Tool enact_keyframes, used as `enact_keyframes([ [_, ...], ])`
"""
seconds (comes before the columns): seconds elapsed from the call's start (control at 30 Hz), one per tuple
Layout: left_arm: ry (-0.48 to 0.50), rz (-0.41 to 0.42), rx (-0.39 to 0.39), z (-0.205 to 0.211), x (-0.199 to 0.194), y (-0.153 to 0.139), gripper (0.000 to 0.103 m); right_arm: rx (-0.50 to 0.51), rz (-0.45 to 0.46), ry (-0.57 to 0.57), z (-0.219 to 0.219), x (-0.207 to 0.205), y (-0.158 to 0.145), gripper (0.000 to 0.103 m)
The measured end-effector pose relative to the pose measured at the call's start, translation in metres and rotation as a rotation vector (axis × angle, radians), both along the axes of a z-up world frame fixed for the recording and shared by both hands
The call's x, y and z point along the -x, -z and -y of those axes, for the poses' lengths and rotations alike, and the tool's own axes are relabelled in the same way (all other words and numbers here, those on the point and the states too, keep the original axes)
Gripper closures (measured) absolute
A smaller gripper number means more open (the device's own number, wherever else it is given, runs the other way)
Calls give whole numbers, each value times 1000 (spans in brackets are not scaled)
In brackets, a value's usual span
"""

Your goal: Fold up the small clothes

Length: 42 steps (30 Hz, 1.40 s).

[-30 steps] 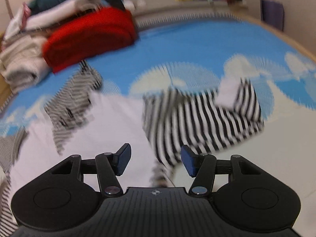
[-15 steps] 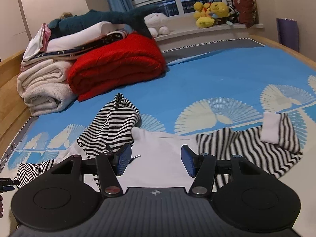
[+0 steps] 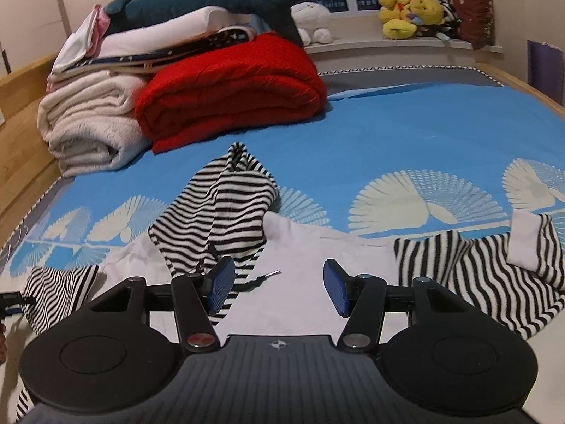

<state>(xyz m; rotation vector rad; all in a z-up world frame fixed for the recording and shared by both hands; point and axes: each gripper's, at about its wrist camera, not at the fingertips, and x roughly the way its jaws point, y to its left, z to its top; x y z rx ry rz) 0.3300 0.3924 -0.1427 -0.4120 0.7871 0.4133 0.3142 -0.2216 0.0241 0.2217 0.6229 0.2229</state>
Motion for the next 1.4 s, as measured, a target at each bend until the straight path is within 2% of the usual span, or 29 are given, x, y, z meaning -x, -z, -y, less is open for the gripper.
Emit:
enact_keyframes([
  [0.03,-2,15,18,0,0,-2,98,5,-3,-6,-3,0,1,45],
  [0.17,18,77,-51,21,-3,-29,98,23,-2,-23,-7,3,2,45],
  [0.27,75,155,-68,51,-4,-64,98,24,-5,-21,-6,5,-1,45],
  [0.37,195,215,-61,102,-7,-99,98,17,-8,-18,-3,8,-3,45],
  [0.43,311,241,-66,151,-5,-118,98,12,-16,-16,-1,9,-4,45],
  [0.53,504,241,-104,234,-1,-128,98,5,-21,-18,-1,12,-5,46],
  [0.6,616,215,-100,284,4,-125,96,2,-23,-17,0,14,-5,46],
  [0.67,719,151,-60,328,7,-117,91,-3,-26,-13,2,16,-6,46],
  [0.7,758,124,-47,349,12,-115,82,-6,-28,-13,4,17,-6,46],
  [0.73,776,113,-54,363,16,-115,69,-8,-28,-10,5,18,-6,46],
  [0.77,789,109,-74,374,21,-117,64,-10,-28,-3,7,19,-6,46],
  [0.87,778,96,-118,390,30,-133,62,-19,-29,9,13,19,-8,46],
  [0.93,736,83,-107,383,32,-145,62,-21,-24,15,16,19,-11,46],
  [1.03,650,87,-132,366,38,-161,62,-35,-22,23,17,19,-13,46],
  [1.13,549,129,-123,338,41,-158,62,-42,-20,16,14,19,-15,46],
  [1.17,523,119,-107,327,41,-150,62,-41,-19,14,12,19,-15,46],
  [1.2,491,60,-91,319,35,-139,63,-41,-19,12,10,20,-14,47],
  [1.23,442,-13,-80,310,27,-129,64,-42,-21,8,8,19,-14,53],
  [1.3,391,-33,-59,295,15,-119,64,-44,-24,-9,2,19,-13,68],
  [1.37,368,-40,-84,286,6,-114,65,-42,-22,-34,-6,17,-12,88],
  [1.4,352,-56,-100,280,2,-109,65,-36,-19,-47,-11,17,-11,90],
])
